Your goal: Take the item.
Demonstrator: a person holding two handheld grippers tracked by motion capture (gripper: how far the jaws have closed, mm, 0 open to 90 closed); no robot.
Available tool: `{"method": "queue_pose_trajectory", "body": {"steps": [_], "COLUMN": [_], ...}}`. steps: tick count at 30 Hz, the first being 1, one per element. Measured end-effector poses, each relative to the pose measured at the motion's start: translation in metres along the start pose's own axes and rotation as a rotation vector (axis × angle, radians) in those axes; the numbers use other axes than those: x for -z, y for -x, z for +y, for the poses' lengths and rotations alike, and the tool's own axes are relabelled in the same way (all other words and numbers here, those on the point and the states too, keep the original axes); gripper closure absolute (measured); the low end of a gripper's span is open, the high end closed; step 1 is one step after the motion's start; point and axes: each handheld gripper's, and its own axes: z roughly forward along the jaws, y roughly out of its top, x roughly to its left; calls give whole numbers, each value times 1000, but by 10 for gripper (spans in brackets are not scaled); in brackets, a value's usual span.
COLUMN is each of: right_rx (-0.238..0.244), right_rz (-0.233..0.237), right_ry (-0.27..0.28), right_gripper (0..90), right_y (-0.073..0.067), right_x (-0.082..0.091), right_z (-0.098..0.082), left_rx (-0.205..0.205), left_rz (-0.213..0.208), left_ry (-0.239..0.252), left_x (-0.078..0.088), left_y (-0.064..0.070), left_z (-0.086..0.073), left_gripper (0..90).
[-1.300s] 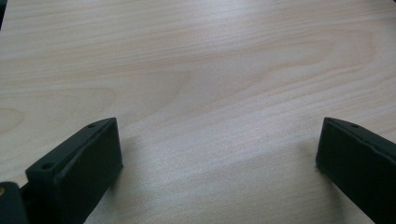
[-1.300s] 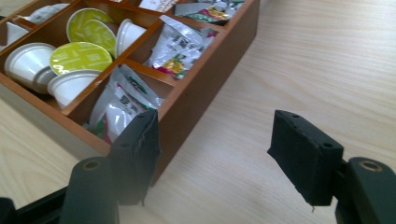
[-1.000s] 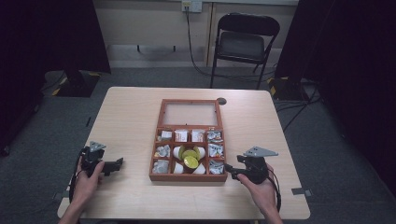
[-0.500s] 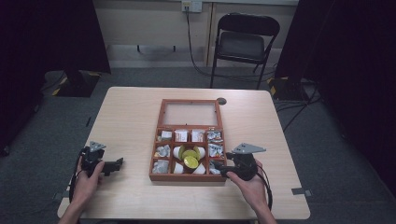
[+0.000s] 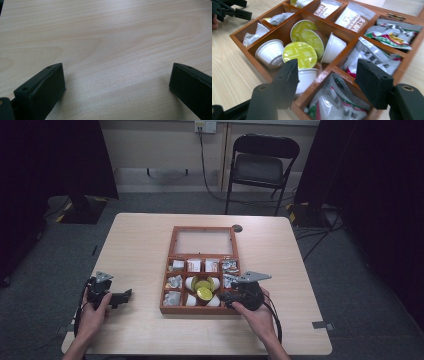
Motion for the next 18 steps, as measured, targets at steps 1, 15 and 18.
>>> {"method": "queue_pose_trajectory", "body": {"steps": [1,15,18], "right_rx": [-4,25,24], "right_rz": [6,68,81], "right_ry": [5,-11,-16], "right_gripper": [347,354,360], "right_y": [-1,-14,-16], "right_x": [-2,-31,-37], "right_z": [1,19,19], "left_rx": [0,2,0], "left_rz": [-1,1,1], "left_ry": [0,0,-1], "left_x": [0,0,0], "left_y": [0,0,0], "left_z": [0,0,0], "left_gripper": [0,0,0]}}
